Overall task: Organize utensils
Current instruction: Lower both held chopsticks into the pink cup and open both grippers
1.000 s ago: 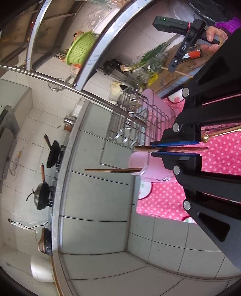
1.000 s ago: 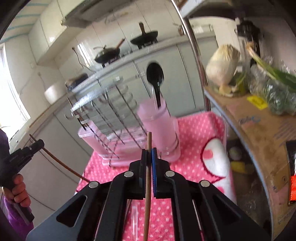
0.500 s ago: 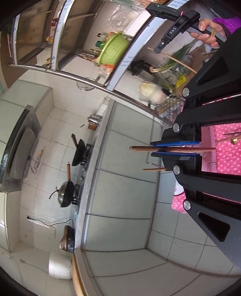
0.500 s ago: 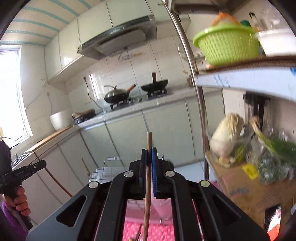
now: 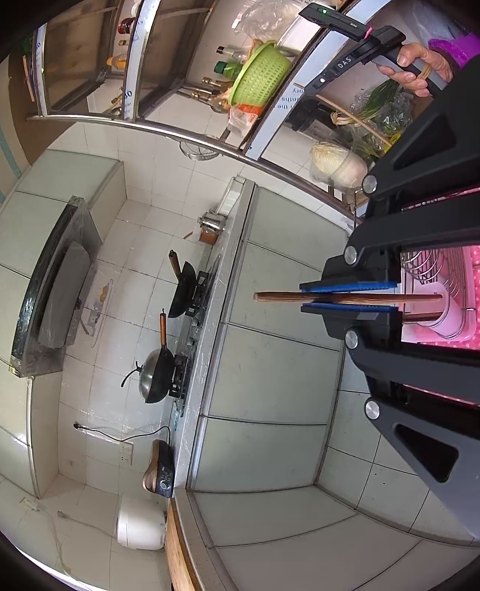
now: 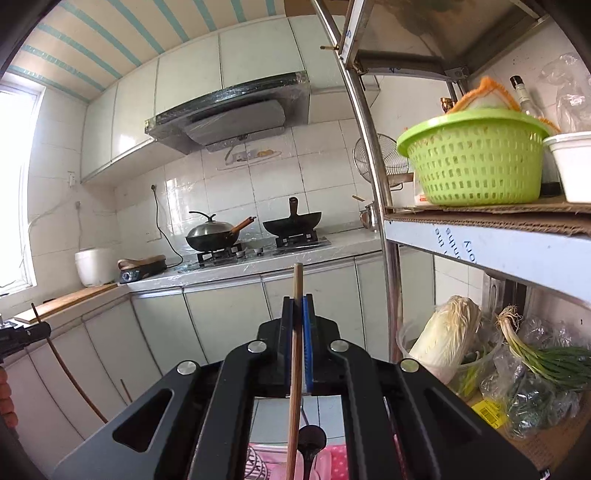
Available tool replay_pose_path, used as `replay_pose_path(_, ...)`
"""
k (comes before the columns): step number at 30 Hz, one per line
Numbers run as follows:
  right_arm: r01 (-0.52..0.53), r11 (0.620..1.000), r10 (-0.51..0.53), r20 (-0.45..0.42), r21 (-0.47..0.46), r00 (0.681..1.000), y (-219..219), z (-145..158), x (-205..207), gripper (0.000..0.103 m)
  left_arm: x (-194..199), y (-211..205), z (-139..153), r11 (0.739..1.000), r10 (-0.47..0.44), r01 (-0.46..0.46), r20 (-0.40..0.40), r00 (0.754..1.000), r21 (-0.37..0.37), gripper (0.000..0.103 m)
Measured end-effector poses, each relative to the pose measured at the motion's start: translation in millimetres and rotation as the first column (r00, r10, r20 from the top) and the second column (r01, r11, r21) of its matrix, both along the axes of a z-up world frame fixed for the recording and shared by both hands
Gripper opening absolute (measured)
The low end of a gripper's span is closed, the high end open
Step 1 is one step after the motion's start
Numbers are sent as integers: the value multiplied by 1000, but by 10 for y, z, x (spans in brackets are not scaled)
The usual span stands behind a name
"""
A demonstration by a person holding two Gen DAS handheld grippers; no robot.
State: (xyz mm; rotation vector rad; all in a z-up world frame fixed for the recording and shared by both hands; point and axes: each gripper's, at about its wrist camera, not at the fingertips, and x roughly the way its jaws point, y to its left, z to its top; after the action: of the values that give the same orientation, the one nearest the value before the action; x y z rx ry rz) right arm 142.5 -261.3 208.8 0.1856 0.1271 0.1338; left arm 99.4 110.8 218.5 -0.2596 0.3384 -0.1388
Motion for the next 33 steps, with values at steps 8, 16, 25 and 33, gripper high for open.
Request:
replay_pose_path(8, -16, 1000, 17, -96, 14, 995, 4, -364, 186, 5, 291, -76, -321, 1000, 15, -14, -71, 997, 23, 5)
replay_pose_path(16, -24, 999, 29, -202, 24, 979, 16, -755, 183, 5, 462, -123, -760, 1000, -5, 8, -194, 981, 15, 5)
replay_pose_path(25, -42, 998, 55, -294, 48, 954, 8, -1004, 205, 5, 615, -155, -1171, 1000, -11, 6, -306, 952, -18, 5)
replay_pose_path(33, -54, 993, 85, -341, 101, 936, -59, -1032, 194, 21, 595, -143, -1162, 998, -21, 3, -322, 947, -57, 23)
